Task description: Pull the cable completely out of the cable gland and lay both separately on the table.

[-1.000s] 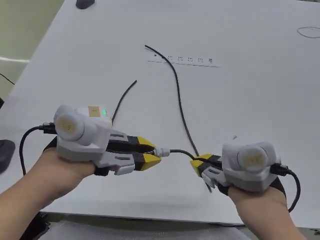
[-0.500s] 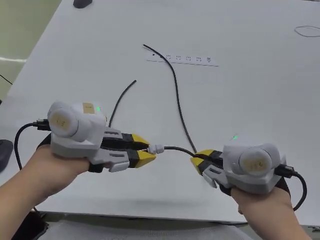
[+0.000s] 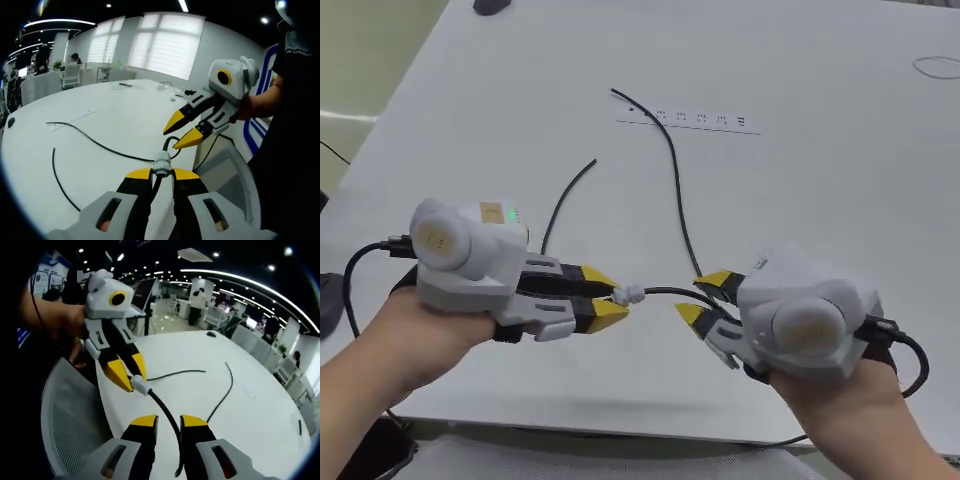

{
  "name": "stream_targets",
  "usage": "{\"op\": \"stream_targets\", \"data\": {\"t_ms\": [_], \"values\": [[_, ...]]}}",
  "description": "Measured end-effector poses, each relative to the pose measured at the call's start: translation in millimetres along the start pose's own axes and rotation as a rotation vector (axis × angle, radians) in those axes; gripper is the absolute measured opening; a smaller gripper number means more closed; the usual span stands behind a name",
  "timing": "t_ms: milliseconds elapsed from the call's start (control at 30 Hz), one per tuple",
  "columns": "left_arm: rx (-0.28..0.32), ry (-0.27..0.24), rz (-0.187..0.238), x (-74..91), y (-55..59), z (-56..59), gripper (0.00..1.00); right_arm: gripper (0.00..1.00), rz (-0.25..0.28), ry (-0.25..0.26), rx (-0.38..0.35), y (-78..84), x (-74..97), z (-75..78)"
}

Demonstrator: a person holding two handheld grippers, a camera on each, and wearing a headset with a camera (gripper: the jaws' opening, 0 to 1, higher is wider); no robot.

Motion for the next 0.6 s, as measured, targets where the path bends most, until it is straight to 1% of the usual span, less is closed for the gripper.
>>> {"op": "stream_targets", "data": {"t_ms": [67,200,233,267,433,600], "values": [[0.0,0.001,0.002,-0.2,0.1,0.7,0.15,0.13,0.002,-0.025,0.048,-3.8,-3.3,-4.4],[0.003,0.008,-0.001,-0.8,1.2,1.9,0.15,0.12,-0.012,-0.07,0.122,-7.3,-10.3,-14.3],[0.002,0.01,-0.003,-1.1,2.1,2.1,0.15,0.11,-0.015,-0.078,0.155,-8.2,-12.0,-15.8],[0.0,0.011,-0.005,-1.2,2.3,2.3,0.15,0.1,-0.019,-0.08,0.169,-8.9,-12.3,-16.5],[-0.003,0.016,-0.007,-1.6,2.7,3.1,0.15,0.07,-0.03,-0.098,0.219,-9.7,-14.6,-18.8],[-0.003,0.02,-0.009,-1.4,3.4,3.8,0.15,0.04,-0.034,-0.103,0.227,-6.8,-14.3,-17.6]]}}
Point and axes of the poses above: the centre of the closed fingertips' face, and the gripper's own axes: x roughly backward along the fingers, z roughly to its right, y roughly out of its underside, the point moved 5 cm from there along x, roughly backward along the fingers, and after that the axes turned 15 degrees about z, right-handed, at the moved point
